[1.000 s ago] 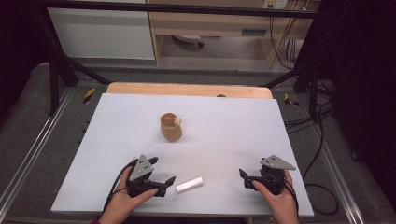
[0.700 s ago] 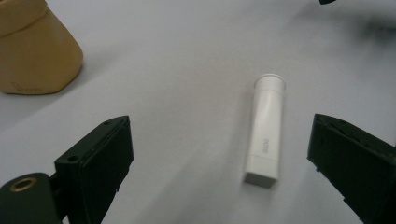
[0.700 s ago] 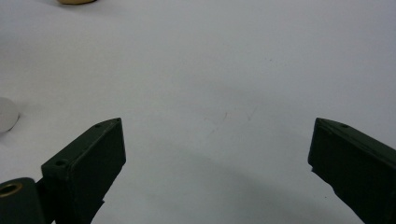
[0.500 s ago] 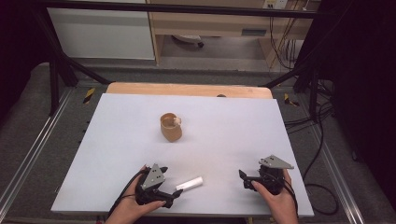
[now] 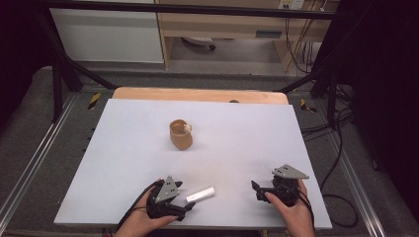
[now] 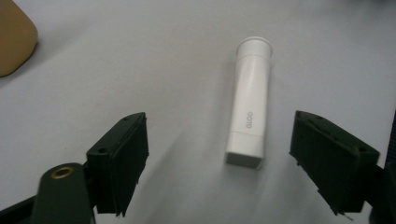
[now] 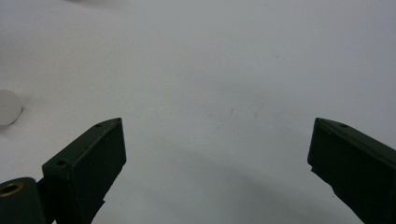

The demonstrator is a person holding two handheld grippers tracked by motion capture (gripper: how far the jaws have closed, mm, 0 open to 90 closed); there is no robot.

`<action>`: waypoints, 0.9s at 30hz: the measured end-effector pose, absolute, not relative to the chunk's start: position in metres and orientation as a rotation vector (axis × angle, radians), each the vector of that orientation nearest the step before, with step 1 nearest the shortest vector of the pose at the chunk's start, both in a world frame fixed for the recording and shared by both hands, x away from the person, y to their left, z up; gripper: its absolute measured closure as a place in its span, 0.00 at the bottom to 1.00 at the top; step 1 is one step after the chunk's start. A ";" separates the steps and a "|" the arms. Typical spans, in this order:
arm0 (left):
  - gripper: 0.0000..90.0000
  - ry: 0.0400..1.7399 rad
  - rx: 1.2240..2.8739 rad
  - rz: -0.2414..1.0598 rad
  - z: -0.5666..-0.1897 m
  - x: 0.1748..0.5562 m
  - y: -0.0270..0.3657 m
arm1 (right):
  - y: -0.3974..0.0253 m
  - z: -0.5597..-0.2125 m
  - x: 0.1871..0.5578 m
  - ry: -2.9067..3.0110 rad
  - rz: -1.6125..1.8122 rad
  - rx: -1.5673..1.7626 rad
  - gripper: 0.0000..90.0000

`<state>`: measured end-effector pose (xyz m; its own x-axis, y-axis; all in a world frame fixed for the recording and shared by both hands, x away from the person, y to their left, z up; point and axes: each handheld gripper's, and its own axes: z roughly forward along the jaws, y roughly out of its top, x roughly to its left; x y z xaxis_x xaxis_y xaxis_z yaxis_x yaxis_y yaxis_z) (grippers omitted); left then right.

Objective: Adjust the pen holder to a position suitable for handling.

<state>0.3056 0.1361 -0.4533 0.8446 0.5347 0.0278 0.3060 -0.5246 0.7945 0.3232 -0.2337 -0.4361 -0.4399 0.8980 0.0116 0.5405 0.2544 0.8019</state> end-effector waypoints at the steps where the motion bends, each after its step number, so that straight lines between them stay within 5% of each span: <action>1: 0.26 0.602 2.166 0.334 -0.454 0.305 0.135 | -0.233 -0.436 0.323 2.083 1.053 1.303 0.05; 12: 0.54 0.549 2.192 0.303 -0.456 0.303 0.130 | -0.230 -0.436 0.322 2.095 1.057 1.290 0.05; 27: 0.77 0.517 2.232 0.306 -0.459 0.304 0.125 | -0.227 -0.437 0.323 2.111 1.051 1.273 0.05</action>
<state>0.3038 0.1250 -0.4593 0.8869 0.4593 0.0490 0.2638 -0.5907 0.7626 0.3227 -0.2273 -0.4367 -0.4674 0.8841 0.0024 0.5344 0.2804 0.7974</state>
